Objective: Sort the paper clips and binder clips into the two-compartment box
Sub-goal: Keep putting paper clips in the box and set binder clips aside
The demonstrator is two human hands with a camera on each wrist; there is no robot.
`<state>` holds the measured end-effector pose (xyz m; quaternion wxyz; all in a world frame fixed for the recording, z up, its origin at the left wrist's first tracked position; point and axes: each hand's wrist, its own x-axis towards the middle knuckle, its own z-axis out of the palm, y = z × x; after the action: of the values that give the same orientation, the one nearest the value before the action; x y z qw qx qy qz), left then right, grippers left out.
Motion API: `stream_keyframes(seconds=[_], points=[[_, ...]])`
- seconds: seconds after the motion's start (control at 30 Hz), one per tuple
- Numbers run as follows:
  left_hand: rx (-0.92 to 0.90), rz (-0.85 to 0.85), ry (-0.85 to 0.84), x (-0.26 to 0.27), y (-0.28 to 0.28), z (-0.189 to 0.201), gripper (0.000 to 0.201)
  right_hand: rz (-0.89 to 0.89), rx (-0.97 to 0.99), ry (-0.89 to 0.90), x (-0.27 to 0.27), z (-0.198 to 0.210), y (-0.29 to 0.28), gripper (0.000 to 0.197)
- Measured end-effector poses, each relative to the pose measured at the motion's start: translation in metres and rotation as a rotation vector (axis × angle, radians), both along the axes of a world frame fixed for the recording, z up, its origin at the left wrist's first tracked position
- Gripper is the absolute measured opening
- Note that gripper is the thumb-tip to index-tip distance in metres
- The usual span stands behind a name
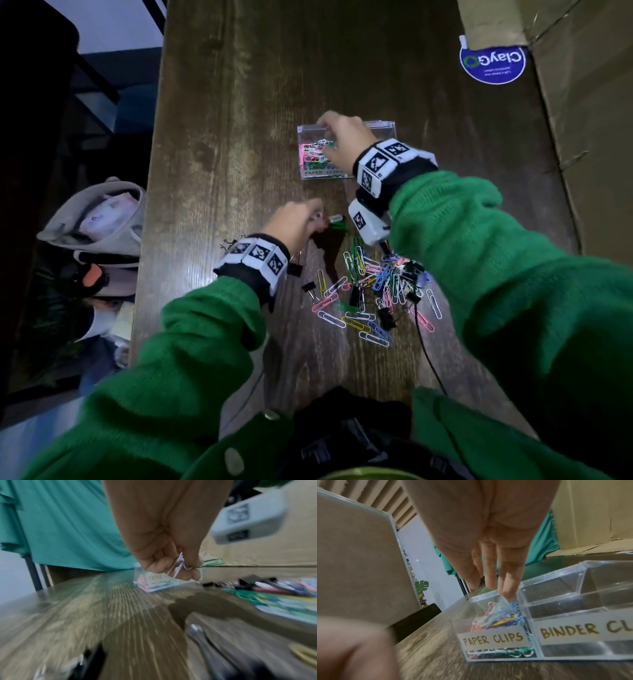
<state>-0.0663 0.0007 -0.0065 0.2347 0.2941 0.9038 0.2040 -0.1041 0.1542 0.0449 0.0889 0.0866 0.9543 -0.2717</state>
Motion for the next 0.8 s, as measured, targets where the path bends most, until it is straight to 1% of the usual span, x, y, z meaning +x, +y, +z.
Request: stream_keyframes(seconds=[0.07, 0.13, 0.17, 0.23, 0.3, 0.37, 0.43, 0.47, 0.53, 0.6, 0.67, 0.73, 0.8], points=[[0.127, 0.119, 0.05, -0.018, 0.004, 0.015, 0.013, -0.061, -0.04, 0.029, 0.006, 0.0, 0.005, 0.044], [0.2, 0.201, 0.155, -0.038, 0.011, 0.026, 0.015, -0.156, -0.08, 0.106, 0.02, -0.001, 0.013, 0.042], [0.191, 0.227, 0.198, -0.048, 0.017, 0.031, 0.018, -0.201, -0.097, 0.131, 0.029, -0.003, 0.017, 0.041], [0.1, 0.233, 0.261, -0.067, 0.031, 0.035, 0.021, -0.255, -0.126, 0.139, 0.053, -0.01, 0.023, 0.036], [-0.005, 0.19, 0.27, -0.08, 0.044, 0.034, 0.025, -0.269, -0.146, 0.08, 0.078, -0.017, 0.024, 0.035], [-0.099, 0.138, 0.243, -0.085, 0.052, 0.03, 0.027, -0.251, -0.134, 0.028, 0.098, -0.023, 0.025, 0.032], [-0.132, 0.105, 0.237, -0.083, 0.056, 0.027, 0.028, -0.237, -0.132, -0.007, 0.115, -0.027, 0.026, 0.029], [-0.108, 0.094, 0.25, -0.081, 0.056, 0.026, 0.029, -0.236, -0.13, -0.027, 0.121, -0.029, 0.026, 0.027], [-0.004, 0.062, 0.302, -0.071, 0.052, 0.027, 0.032, -0.224, -0.108, -0.082, 0.131, -0.035, 0.025, 0.022], [0.082, -0.029, 0.305, -0.053, 0.044, 0.024, 0.031, -0.194, -0.077, -0.148, 0.136, -0.043, 0.021, 0.018], [0.067, -0.181, 0.208, -0.028, 0.03, 0.016, 0.028, -0.17, -0.037, -0.212, 0.138, -0.049, 0.014, 0.014], [-0.034, -0.299, 0.073, -0.003, 0.014, 0.006, 0.026, -0.161, -0.009, -0.263, 0.139, -0.051, 0.005, 0.013], [-0.113, -0.365, -0.002, 0.018, 0.0, -0.002, 0.025, -0.156, 0.034, -0.303, 0.14, -0.052, -0.003, 0.027]])
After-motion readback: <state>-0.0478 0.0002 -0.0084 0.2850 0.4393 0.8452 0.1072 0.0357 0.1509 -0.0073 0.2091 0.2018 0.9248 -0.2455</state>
